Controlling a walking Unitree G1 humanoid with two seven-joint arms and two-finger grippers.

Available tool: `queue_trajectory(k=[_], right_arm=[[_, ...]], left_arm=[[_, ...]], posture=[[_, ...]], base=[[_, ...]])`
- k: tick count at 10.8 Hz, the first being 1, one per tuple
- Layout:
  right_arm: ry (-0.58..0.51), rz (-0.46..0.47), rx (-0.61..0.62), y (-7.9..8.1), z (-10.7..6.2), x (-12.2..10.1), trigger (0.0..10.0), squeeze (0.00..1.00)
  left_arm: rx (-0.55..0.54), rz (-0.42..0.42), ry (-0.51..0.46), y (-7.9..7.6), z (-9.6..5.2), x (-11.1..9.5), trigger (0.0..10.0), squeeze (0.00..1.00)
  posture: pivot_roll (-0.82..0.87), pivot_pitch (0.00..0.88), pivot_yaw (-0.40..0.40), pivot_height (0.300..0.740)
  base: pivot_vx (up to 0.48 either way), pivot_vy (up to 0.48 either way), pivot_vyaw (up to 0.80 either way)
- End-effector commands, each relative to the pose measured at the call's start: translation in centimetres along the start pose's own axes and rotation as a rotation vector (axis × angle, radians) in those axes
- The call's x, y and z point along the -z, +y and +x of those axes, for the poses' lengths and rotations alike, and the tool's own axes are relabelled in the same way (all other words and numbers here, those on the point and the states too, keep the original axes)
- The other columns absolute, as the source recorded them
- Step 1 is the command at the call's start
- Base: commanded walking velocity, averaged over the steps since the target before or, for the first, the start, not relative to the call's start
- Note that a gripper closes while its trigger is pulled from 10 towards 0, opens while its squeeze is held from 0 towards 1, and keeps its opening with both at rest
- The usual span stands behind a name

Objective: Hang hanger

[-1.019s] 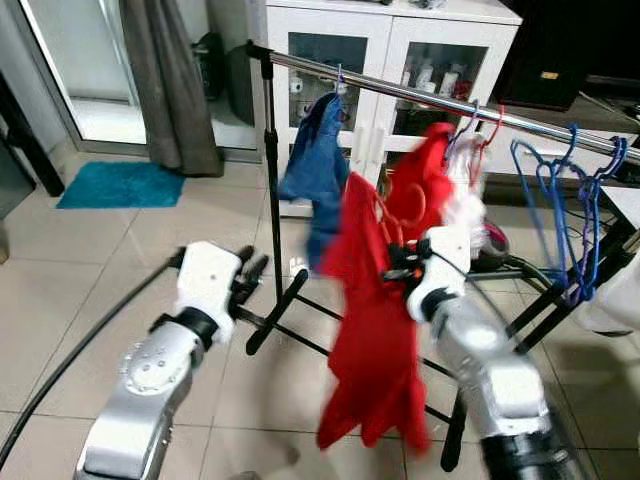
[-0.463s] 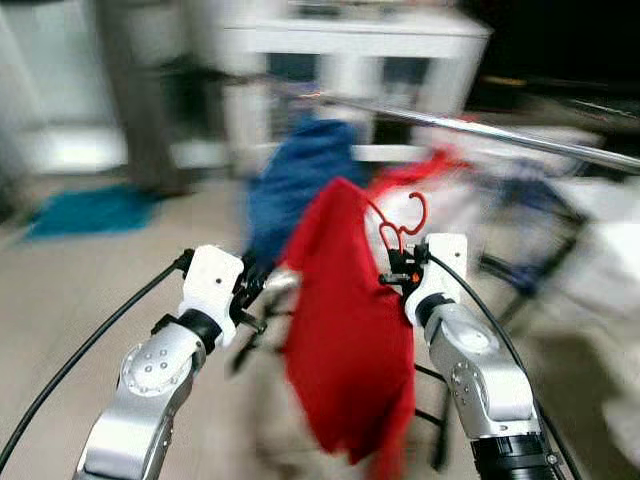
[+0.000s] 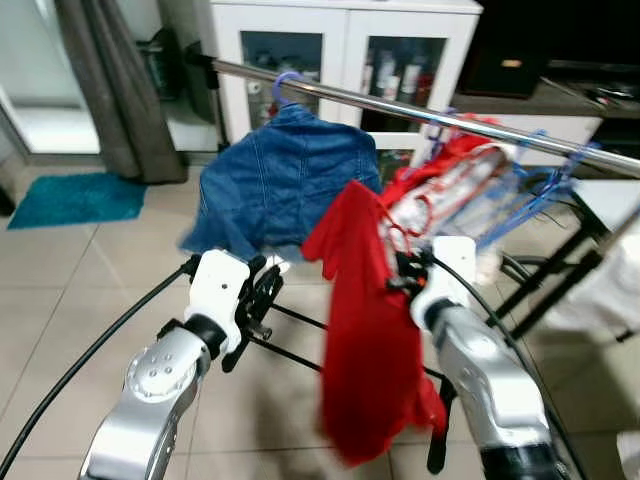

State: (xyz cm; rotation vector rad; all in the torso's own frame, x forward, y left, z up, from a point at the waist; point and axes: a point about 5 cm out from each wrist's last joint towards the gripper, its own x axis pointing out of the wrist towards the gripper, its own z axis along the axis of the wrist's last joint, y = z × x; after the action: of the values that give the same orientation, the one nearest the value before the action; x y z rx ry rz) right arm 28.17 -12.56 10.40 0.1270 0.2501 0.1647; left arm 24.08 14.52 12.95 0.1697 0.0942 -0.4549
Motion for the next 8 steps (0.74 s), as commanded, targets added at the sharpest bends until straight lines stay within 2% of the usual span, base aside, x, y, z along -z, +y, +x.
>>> queue_trajectory(k=[1,3,6,8], right_arm=[[-0.034,-0.015,0.008,-0.2,-0.4,-0.9,10.0,0.0],[-0.029,-0.039,-0.037,-0.1,-1.7,-0.4,10.0,0.0],[-0.03,-0.032,-0.058,-0.3,-3.0,0.1,10.0,0.0],[-0.028,-0.023,-0.032,-0.9,-3.4,0.3,10.0,0.0]], left_arm=[[0.033,-0.003,-0.019,-0.5,-0.1,-0.4,10.0,0.0],[0.057,-0.018,-0.018,-1.2,-0.6,-0.3,10.0,0.0],[0.032,0.001,-0.014,-0.8,-0.3,-0.3,10.0,0.0],[0.008,0.006,-0.024,-0.3,0.1,-0.6,10.0,0.0]], posture=[[0.11,0.0,-0.039,0.74],[0.11,0.0,-0.042,0.74],[0.11,0.0,-0.038,0.74],[0.1,0.0,-0.024,0.74]], base=[[0.27,0.0,0.0],[0.0,0.0,0.0],[0.0,0.0,0.0],[0.0,0.413,0.0]])
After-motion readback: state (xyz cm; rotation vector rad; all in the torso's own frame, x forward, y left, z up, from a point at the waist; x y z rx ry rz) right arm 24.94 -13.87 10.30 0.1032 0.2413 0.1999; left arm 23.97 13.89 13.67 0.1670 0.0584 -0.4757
